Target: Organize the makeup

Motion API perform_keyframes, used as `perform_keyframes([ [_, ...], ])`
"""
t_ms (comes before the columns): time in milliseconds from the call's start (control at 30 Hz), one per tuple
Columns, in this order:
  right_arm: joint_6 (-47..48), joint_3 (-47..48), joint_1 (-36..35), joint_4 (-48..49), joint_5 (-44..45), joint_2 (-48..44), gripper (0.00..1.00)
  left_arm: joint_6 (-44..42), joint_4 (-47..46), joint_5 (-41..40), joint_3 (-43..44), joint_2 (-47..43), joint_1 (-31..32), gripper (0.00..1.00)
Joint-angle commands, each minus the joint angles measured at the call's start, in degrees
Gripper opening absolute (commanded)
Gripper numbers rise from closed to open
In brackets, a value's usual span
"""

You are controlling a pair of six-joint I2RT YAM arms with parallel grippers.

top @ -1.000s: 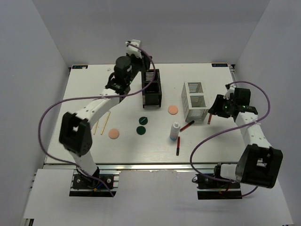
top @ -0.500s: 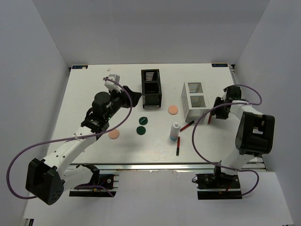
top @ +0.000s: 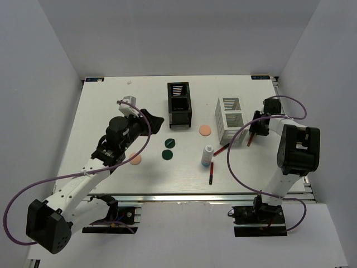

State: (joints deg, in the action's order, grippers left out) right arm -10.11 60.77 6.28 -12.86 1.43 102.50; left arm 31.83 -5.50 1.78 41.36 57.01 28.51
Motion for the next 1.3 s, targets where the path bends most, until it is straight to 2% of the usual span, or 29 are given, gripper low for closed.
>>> perform_keyframes([
  [0,-0.3,1.9,-0.4,1.5,4.4,1.7,0.44,1.3,1.3,-0.9,-0.8,-1.1,-0.1,0.7],
  [267,0.4,-0.2,-0.4,1.6,6.3,1.6,0.26,2.8,2.1,-1.0,-1.8,-2.1,-0.2,0.7],
  [333,0.4,-0.6,-0.4,1.5,6.6,0.8,0.11,3.1,2.2,-1.0,-2.3,-2.7,-0.2,0.69],
  [400,0.5,-0.8,-0.3,1.1,6.5,-0.1,0.03,3.2,2.3,-1.0,-2.9,-3.5,-0.2,0.7],
  [467,0.9,-1.0,0.0,1.1,5.9,-1.2,0.0,3.3,2.5,-1.0,-3.2,-3.8,-0.2,0.69],
  [633,4.7,0.3,1.0,3.0,2.6,-8.1,0.0,4.0,2.8,-1.0,-3.8,-5.0,-0.2,0.69],
  [767,10.9,2.5,1.1,8.9,-0.8,-16.3,0.0,4.4,2.9,-1.0,-4.3,-5.9,-0.1,0.69],
  [867,15.0,5.2,0.8,14.5,-6.5,-21.5,0.0,4.6,3.0,-0.9,-4.5,-6.5,-0.1,0.69],
  [967,15.5,8.3,-0.1,18.4,-16.4,-22.4,0.0,4.7,2.8,-1.0,-4.8,-6.9,-0.2,0.69],
  [1000,15.1,8.8,-2.0,19.6,-22.9,-22.2,0.0,5.0,2.7,-1.0,-5.0,-6.9,-0.2,0.69],
  [1067,15.2,9.9,-5.6,23.6,-26.7,-21.0,0.0,5.1,2.3,-0.7,-5.2,-6.9,-0.2,0.69],
  [1100,15.7,10.2,-11.2,25.2,-29.2,-20.4,0.0,5.1,2.4,-0.5,-5.2,-6.8,-0.2,0.69],
  [1200,14.2,10.7,-20.2,34.7,-31.7,-17.1,0.0,5.0,3.4,0.0,-4.5,-7.1,-0.1,0.69],
  [1267,12.3,15.3,-23.8,38.6,-31.4,-11.4,0.0,5.1,3.8,0.0,-4.5,-7.6,-0.1,0.69],
])
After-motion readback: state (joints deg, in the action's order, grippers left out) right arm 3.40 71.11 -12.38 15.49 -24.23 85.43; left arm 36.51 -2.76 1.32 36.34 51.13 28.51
